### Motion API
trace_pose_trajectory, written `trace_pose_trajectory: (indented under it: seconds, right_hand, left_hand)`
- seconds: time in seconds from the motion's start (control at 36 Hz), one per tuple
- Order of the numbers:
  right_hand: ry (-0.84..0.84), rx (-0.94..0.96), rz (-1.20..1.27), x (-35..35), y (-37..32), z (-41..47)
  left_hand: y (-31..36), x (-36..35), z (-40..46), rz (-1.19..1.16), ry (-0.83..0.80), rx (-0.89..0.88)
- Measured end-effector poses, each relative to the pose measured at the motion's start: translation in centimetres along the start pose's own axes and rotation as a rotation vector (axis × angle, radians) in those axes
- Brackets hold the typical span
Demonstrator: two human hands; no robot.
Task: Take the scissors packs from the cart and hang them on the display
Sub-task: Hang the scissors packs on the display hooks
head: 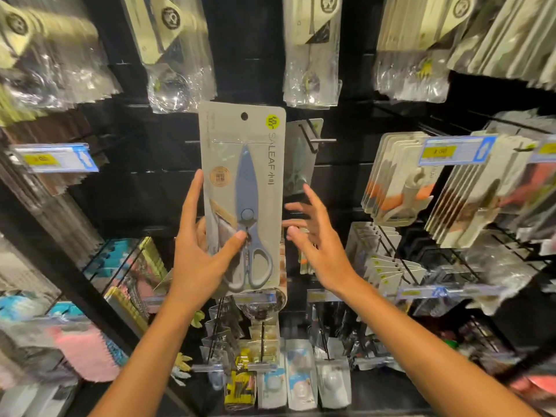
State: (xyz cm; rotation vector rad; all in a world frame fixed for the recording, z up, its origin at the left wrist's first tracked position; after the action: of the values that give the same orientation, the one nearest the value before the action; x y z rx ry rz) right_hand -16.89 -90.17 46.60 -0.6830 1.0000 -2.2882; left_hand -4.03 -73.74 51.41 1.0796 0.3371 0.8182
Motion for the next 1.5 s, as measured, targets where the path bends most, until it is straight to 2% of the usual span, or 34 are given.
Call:
trace_pose_trajectory:
  seconds: [0.19, 0.64, 0.83, 1.03, 1.31, 1.5]
  right_hand:
    - [-0.05, -0.026, 0.011, -0.8, -2.0, -1.5]
    - [0.1, -0.126, -0.133, 3.6, 0.1, -5.1]
    - [0.16, -0.135, -0.167, 5.4, 0.4, -5.5]
    - [0.178, -0.127, -0.172, 6.3, 0.3, -5.3]
    - [0.11, -0.114, -0.186, 6.4, 0.5, -4.8]
    - [0.05, -0.145, -0.239, 6.3, 2.6, -3.4]
  left_hand:
    - [-0.8, -2.6, -0.6, 0.002, -0.06, 0.012]
    - [-5.0, -7.9, -1.4, -0.067, -0.265, 0.185]
    - [-4.4, -9.7, -0.6, 0.023, -0.334, 0.162]
    - [-3.8, -10.7, -0.3, 0.057, -0.332, 0.125]
    - [-4.6, -10.6, -0.5, 0.024, -0.306, 0.162]
    - [-6.3, -11.6, 1.1, 0.041, -0.37, 0.254]
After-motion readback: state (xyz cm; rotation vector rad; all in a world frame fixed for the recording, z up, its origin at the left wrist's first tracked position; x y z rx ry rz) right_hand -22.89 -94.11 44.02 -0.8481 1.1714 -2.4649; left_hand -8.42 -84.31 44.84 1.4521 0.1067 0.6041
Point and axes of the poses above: each hand's wrist, its own z-axis towards the middle knuckle, its own x-axis out of the back of the hand, y = z × x, the point moved 10 cm from there along z, towards the middle knuckle, and after that the axes turned 8 degrees about x, right-handed, at the moved point
